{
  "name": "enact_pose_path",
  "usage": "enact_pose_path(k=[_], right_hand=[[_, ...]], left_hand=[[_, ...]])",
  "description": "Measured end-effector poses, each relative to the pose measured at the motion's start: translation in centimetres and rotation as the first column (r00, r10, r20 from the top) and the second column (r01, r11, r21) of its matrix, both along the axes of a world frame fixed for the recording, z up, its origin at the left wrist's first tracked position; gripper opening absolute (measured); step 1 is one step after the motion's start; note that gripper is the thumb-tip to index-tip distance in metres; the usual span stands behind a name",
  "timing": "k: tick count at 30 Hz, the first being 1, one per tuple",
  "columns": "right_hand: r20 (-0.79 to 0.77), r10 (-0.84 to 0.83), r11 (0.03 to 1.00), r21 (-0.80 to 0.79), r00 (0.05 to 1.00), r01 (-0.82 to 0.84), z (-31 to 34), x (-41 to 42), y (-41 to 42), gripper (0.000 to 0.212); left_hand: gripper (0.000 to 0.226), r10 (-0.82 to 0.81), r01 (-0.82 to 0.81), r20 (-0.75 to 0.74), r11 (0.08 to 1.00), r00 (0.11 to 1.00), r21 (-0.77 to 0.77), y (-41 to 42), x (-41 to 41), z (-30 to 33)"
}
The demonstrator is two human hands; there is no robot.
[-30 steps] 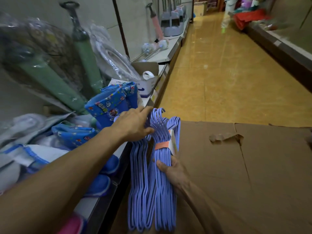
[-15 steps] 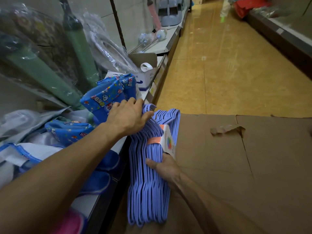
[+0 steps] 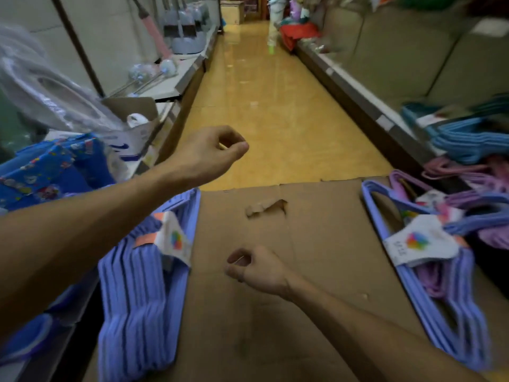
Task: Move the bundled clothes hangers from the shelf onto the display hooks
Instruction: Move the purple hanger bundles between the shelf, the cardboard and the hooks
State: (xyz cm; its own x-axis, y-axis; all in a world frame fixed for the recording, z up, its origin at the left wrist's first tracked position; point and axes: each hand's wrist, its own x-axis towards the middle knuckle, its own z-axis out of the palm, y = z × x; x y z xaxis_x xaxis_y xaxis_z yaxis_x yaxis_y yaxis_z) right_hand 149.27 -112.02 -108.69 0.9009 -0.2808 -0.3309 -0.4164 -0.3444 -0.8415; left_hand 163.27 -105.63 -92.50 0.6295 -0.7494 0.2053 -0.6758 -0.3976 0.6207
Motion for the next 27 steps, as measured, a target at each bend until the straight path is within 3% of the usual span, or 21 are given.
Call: enact_pose_path(k=[4,8,12,15,21,24,27], right_hand=[[0.060,-0.124,0.992,-0.023,0.991,0.125,1.8,-4.1,-4.4,0.022],[0.092,-0.239,0.967,-0.066,0.967,0.245,2.4,-8.1,-8.6,0.016],[0.103,-0.358,0.917,-0.147,0.928,0.370,1.8,-11.8,-12.7,0.017],[0.101,-0.485,0.835,-0.240,0.868,0.495,1.0,-14.5,-15.3,0.013],[0.074,-0.757,0.548,-0.467,0.649,0.693,-0.4,-20.6,-21.9,0.017],[0.024,-0.825,0.448,-0.581,0.564,0.680,-1.1,-23.5,-24.0,0.051],[-0.114,-0.859,0.476,-0.536,0.500,0.697,-2.1,-25.1,-25.0,0.087]], left_hand=[[0.021,-0.088,0.084,-0.142,0.996,0.986,-0.034,-4.9,-4.4,1.1],[0.020,-0.100,0.059,-0.269,0.986,0.958,-0.156,-8.1,-8.8,-0.7],[0.020,-0.169,0.138,-0.297,0.983,0.940,-0.122,-10.4,-10.7,-2.7],[0.020,-0.191,0.174,-0.296,0.981,0.936,-0.084,-12.9,-11.8,-2.7],[0.017,-0.290,0.280,-0.321,0.957,0.902,-0.079,-16.4,-14.4,-3.6],[0.016,-0.293,0.296,-0.335,0.954,0.895,-0.045,-17.6,-14.9,-4.4],[0.014,-0.301,0.309,-0.343,0.951,0.890,-0.034,-18.9,-15.3,-5.0]])
